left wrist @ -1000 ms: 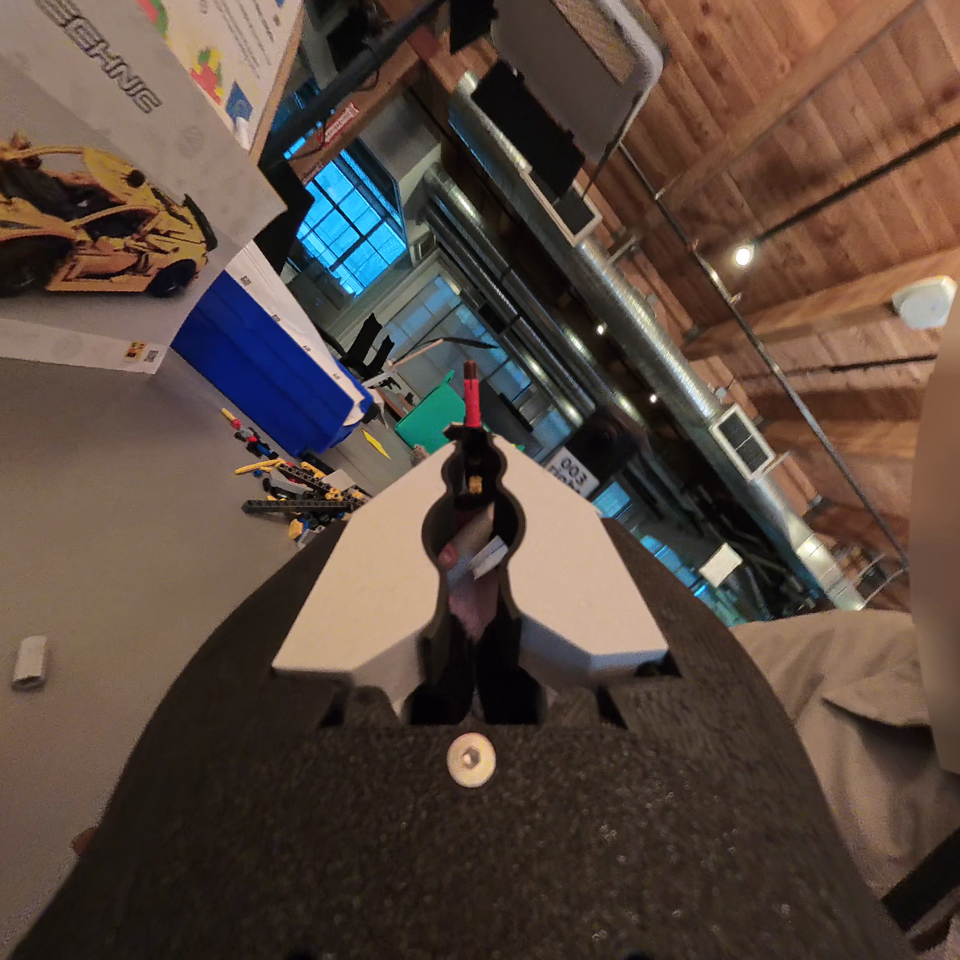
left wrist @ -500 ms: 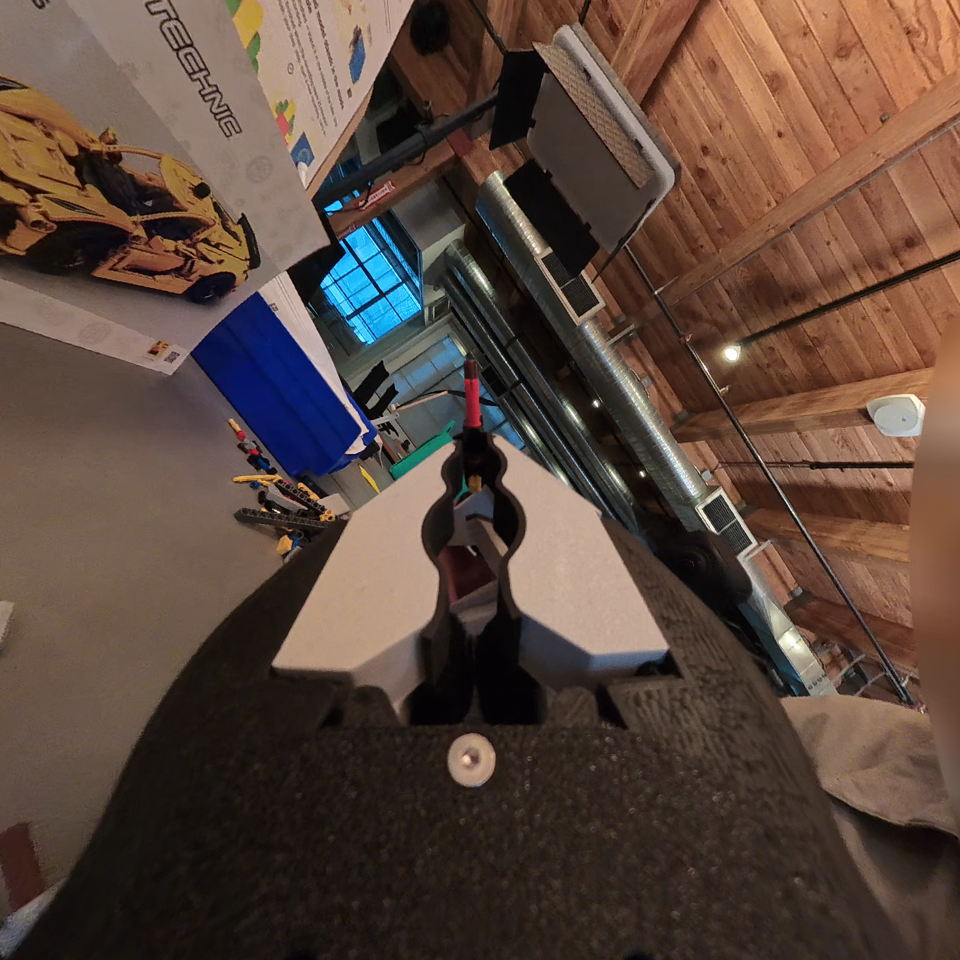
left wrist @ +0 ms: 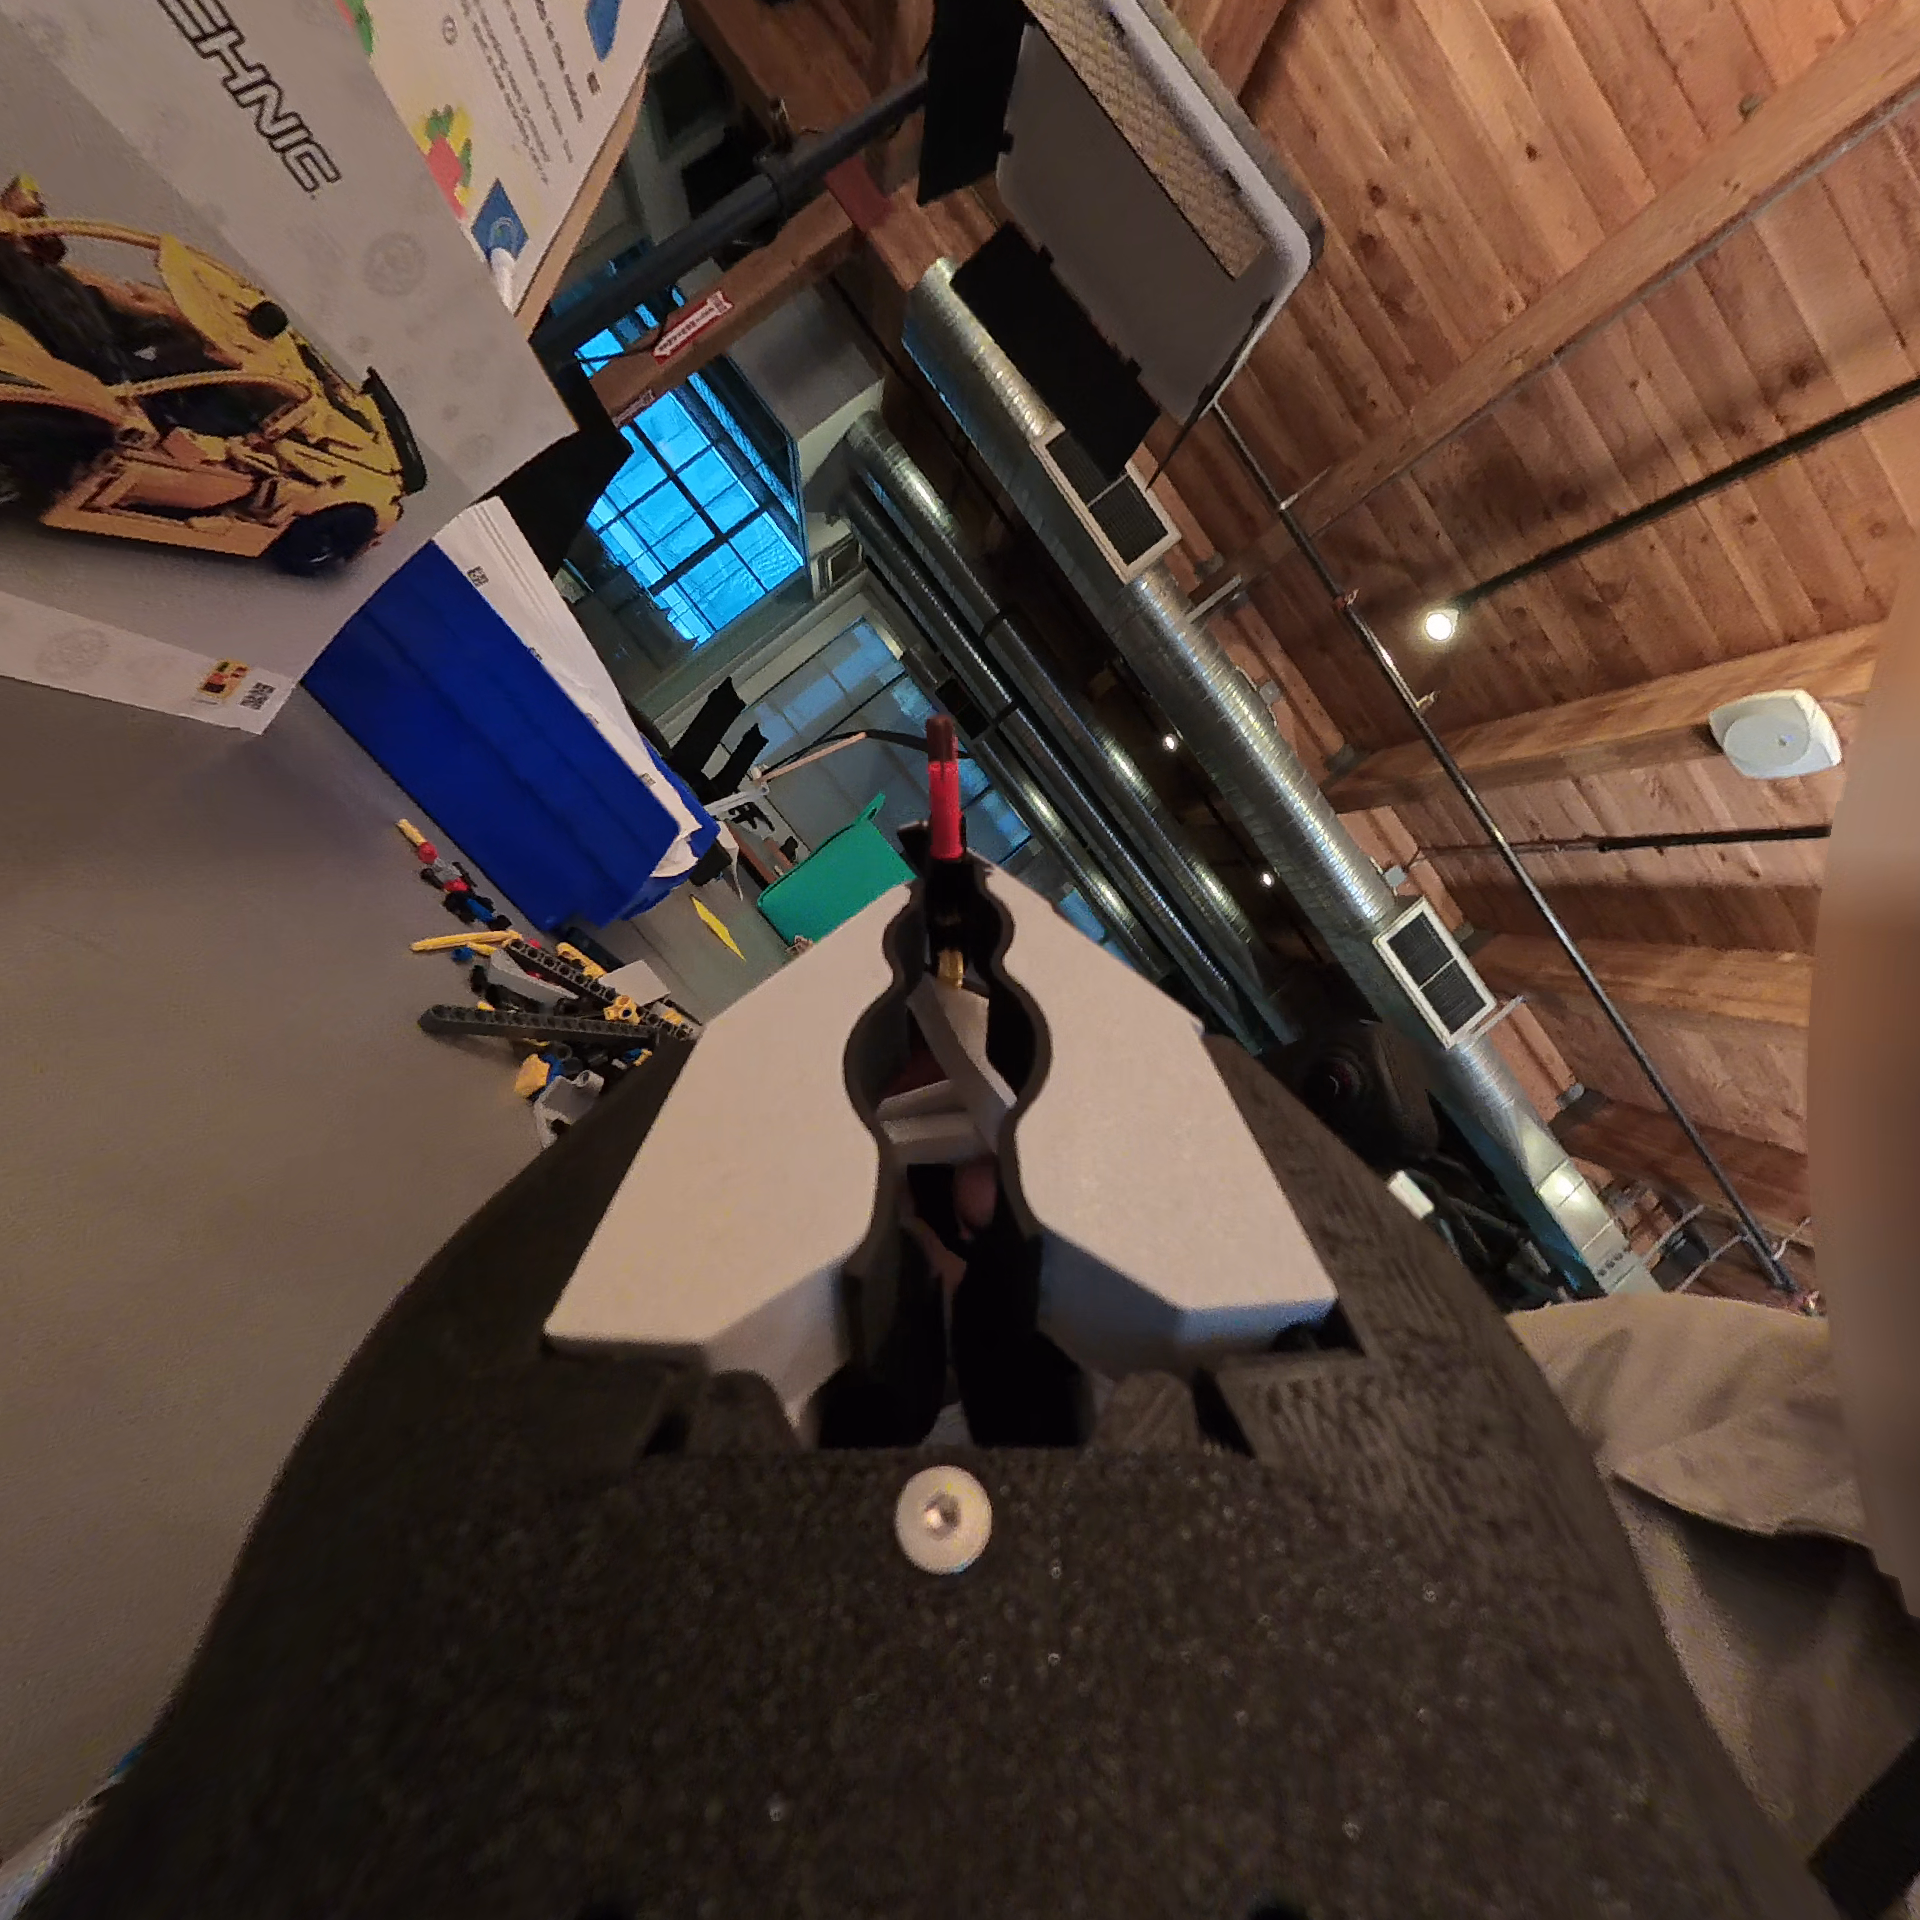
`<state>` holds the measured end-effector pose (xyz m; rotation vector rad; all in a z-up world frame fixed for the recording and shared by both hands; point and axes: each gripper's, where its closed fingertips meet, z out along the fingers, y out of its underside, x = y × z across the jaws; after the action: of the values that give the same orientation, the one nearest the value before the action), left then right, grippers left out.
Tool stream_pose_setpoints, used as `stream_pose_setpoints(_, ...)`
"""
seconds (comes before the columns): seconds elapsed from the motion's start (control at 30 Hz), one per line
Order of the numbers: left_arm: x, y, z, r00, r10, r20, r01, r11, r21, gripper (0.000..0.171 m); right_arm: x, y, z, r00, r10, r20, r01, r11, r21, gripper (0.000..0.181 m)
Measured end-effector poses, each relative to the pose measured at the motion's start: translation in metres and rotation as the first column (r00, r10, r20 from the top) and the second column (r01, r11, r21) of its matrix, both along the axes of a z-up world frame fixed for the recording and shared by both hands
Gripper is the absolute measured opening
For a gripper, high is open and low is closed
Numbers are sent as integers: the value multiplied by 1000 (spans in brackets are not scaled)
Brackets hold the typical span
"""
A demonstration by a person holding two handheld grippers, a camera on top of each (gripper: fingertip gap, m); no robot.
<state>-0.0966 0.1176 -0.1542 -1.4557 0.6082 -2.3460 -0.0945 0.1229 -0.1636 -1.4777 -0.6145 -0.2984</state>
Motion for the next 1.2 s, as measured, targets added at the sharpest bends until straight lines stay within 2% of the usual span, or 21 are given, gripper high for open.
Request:
stream_pose_setpoints(0.13,0,-2,1,1000,-1,5,1,1000,14,7,1,-4,0,997,36,-64,-37,999,-11,33)
stream_pose_setpoints(0.27,-1,4,-1,997,74,6,-74,997,21,8,-3,-5,1,982,21,-190,-32,998,-57,34)
stream_pose_setpoints(0.37,0,6,-2,997,82,5,-82,997,7,7,-1,-3,0,980,-48,-193,35,997,-71,31)
stream_pose_setpoints(0.57,1,7,-5,997,73,-3,-73,997,5,7,1,-1,-4,977,-54,-206,31,993,-112,30)
stream_pose_setpoints(0.67,-1,4,-4,1000,19,-9,-19,998,54,8,0,-5,-4,987,6,-163,-25,993,-115,29)
stream_pose_setpoints(0.7,-2,3,-3,1000,15,-9,-14,996,84,8,2,-6,-5,989,12,-146,-30,993,-118,16)
stream_pose_setpoints(0.83,-2,-4,-2,999,-7,-40,14,983,185,9,2,-11,-5,990,79,-120,-94,988,-125,16)
stream_pose_setpoints(0.93,-3,-4,-3,999,-5,-42,13,982,188,7,0,-12,-5,977,111,-184,-140,979,-151,15)
stream_pose_setpoints(1.03,-3,-8,-4,997,-53,-57,62,983,176,7,0,-15,-3,957,164,-239,-207,963,-170,15)
stream_pose_setpoints(1.13,-4,-16,-11,987,-124,-106,146,963,226,7,0,-21,-8,950,265,-166,-297,930,-216,15)
stream_pose_setpoints(1.2,-4,-19,-14,982,-134,-135,164,957,240,7,2,-23,-11,955,275,-112,-293,931,-217,15)
